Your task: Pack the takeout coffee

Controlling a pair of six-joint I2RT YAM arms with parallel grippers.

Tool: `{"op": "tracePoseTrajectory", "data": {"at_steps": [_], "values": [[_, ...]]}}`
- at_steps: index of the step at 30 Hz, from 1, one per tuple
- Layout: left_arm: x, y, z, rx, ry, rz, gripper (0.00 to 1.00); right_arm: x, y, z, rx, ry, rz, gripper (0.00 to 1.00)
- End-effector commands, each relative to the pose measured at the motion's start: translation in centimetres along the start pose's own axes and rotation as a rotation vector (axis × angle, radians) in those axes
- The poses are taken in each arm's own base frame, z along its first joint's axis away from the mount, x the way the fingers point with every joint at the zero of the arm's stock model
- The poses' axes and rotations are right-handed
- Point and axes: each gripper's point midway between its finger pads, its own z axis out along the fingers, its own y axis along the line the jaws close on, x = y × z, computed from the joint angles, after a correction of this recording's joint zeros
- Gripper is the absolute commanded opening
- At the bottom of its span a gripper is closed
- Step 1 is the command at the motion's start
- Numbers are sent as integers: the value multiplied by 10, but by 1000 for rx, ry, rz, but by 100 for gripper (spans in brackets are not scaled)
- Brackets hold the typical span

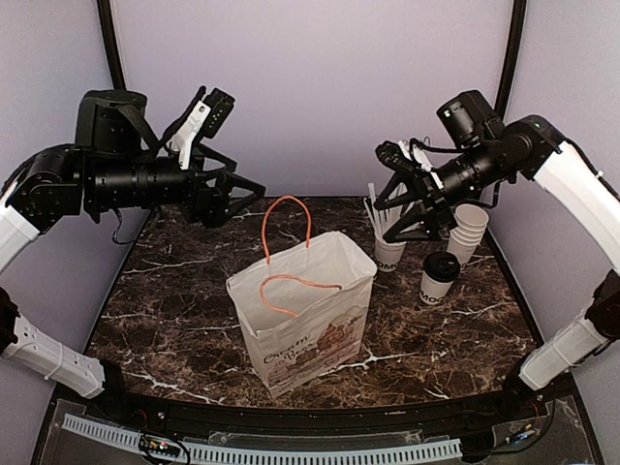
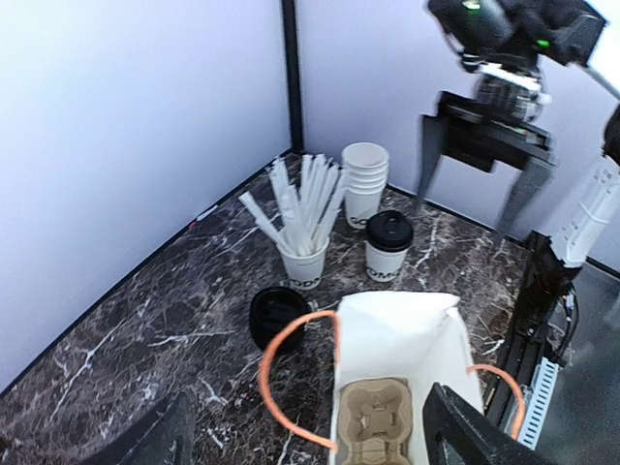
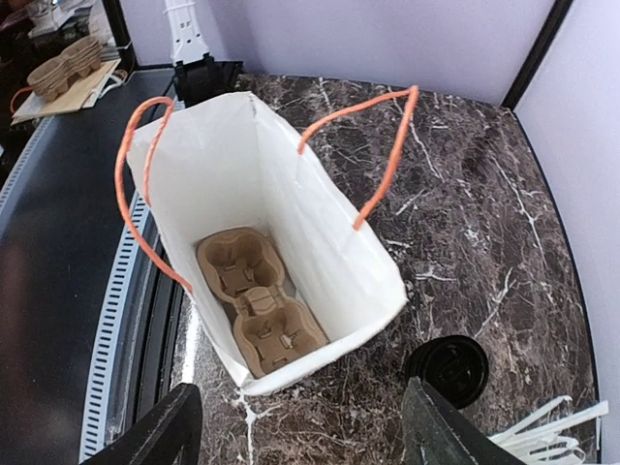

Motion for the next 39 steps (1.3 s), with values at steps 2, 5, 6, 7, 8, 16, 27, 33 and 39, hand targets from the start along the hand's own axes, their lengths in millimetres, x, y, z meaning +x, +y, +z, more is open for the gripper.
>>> {"op": "tracePoseTrajectory", "data": {"at_steps": [2, 5, 6, 7, 8, 16, 27, 33, 39], "values": [[46, 25, 36, -64, 98, -130, 84, -18, 42, 26, -95, 31, -116, 73], [57, 20, 50, -20, 119, -172, 83, -21, 65, 44, -148, 50, -153, 73], [65, 17, 58, 5, 144, -181, 81, -21, 70, 49, -166, 54, -161, 72], [73, 15, 66, 11, 172, -190, 78, -22, 74, 53, -179, 57, -170, 70], [79, 9, 69, 47, 195, -199, 76, -22, 78, 58, -194, 63, -174, 70], [116, 1, 89, 73, 325, -227, 61, -4, 103, 109, -290, 177, -193, 56], [136, -20, 81, 197, 412, -199, 19, -7, 96, 134, -303, 210, -211, 6], [116, -14, 73, 179, 393, -144, 0, -29, 97, 130, -286, 163, -253, 0], [72, 0, 57, 122, 305, -63, 0, -56, 90, 118, -240, 112, -300, 0]]}}
